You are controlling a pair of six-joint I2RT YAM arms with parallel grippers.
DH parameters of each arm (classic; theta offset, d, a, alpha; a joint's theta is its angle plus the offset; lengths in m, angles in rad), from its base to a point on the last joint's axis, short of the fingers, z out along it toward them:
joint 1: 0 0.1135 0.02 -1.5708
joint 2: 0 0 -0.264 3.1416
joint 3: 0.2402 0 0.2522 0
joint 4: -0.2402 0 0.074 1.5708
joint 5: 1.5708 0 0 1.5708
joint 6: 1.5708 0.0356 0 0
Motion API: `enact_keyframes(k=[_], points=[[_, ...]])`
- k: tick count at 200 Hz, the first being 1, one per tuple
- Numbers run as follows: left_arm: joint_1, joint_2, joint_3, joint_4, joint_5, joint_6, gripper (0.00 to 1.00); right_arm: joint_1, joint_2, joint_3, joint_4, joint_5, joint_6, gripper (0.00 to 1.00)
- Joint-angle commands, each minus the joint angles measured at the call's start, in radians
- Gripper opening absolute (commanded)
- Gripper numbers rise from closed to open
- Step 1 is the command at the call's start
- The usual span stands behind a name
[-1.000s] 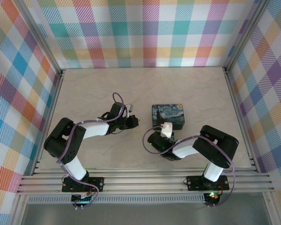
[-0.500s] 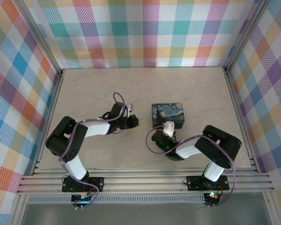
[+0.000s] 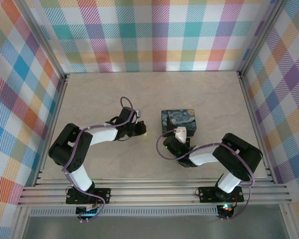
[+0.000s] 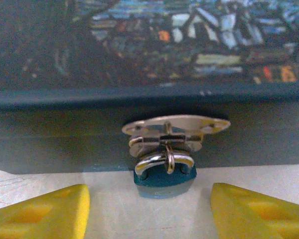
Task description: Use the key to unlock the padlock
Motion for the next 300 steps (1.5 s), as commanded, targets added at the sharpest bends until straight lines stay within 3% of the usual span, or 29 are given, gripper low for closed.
enact_keyframes(k=[1, 28, 74, 122, 179, 248, 300], points=[[-0.019, -0.054, 0.037, -0.055, -0.027, 0.019, 0.00, -0.060, 0.031, -0.004, -0.123, 0.012, -0.078, 0.65], [-0.027, -0.069, 0.043, -0.078, -0.038, 0.023, 0.00, -0.111, 0.020, -0.011, -0.057, -0.050, -0.116, 0.58], [-0.039, -0.073, 0.042, -0.087, -0.032, 0.046, 0.00, -0.143, -0.021, -0.014, -0.015, -0.089, -0.161, 0.32], [-0.059, -0.038, 0.072, -0.092, -0.008, 0.064, 0.00, -0.154, -0.092, -0.044, -0.012, -0.118, -0.164, 0.17], [-0.065, -0.031, 0.077, -0.099, 0.011, 0.084, 0.00, -0.160, -0.180, -0.035, -0.068, -0.235, -0.210, 0.00], [-0.065, -0.074, 0.059, -0.105, 0.022, 0.096, 0.00, -0.163, -0.310, -0.020, -0.198, -0.291, -0.204, 0.00], [-0.065, -0.115, 0.050, -0.117, 0.033, 0.103, 0.00, -0.189, -0.328, 0.046, -0.319, -0.423, -0.152, 0.00]])
